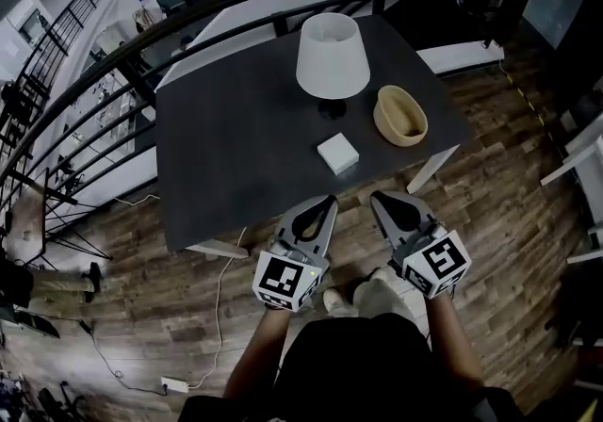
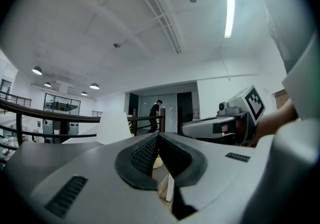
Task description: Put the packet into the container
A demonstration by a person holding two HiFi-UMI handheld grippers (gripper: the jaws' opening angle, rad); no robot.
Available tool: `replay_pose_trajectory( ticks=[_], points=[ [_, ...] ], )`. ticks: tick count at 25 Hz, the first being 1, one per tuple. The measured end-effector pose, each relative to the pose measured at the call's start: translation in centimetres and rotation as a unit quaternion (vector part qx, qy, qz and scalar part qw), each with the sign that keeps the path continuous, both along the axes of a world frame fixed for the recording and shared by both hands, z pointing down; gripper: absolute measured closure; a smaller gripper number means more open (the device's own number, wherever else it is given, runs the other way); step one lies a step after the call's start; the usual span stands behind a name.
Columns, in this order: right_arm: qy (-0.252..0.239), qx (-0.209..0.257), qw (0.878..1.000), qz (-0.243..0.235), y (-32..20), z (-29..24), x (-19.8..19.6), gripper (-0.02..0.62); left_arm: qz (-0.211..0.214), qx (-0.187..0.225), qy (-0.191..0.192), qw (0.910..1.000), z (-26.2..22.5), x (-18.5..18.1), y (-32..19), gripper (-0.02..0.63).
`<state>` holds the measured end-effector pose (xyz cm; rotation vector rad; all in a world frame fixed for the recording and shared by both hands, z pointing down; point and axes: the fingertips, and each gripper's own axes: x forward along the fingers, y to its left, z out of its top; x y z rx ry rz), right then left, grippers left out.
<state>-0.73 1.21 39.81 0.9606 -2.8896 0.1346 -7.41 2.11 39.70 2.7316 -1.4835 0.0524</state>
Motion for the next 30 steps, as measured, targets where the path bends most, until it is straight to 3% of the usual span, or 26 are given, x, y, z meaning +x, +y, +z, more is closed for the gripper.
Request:
replay_pose_trajectory(
  ticks=[7,16,30],
  points=[
    [-0.014,-0.012,1.0,0.003,-3.3,0.6,-0.2,0.591,0.0,-0.014,0.0,0.9999,1.0,-0.2,-2.9,0.598],
    [-0.017,-0.007,1.0,-0.024,-10.1,0.4,-1.7,0.591,-0.007,-0.01,-0.015,0.9998,0.5,-0.3,-10.1,0.598],
    [-0.03,-0.018,0.996,-0.081,-20.0,0.7,-0.3,0.591,-0.044,-0.015,-0.029,0.9985,0.0,2.0,-20.2,0.598]
  ],
)
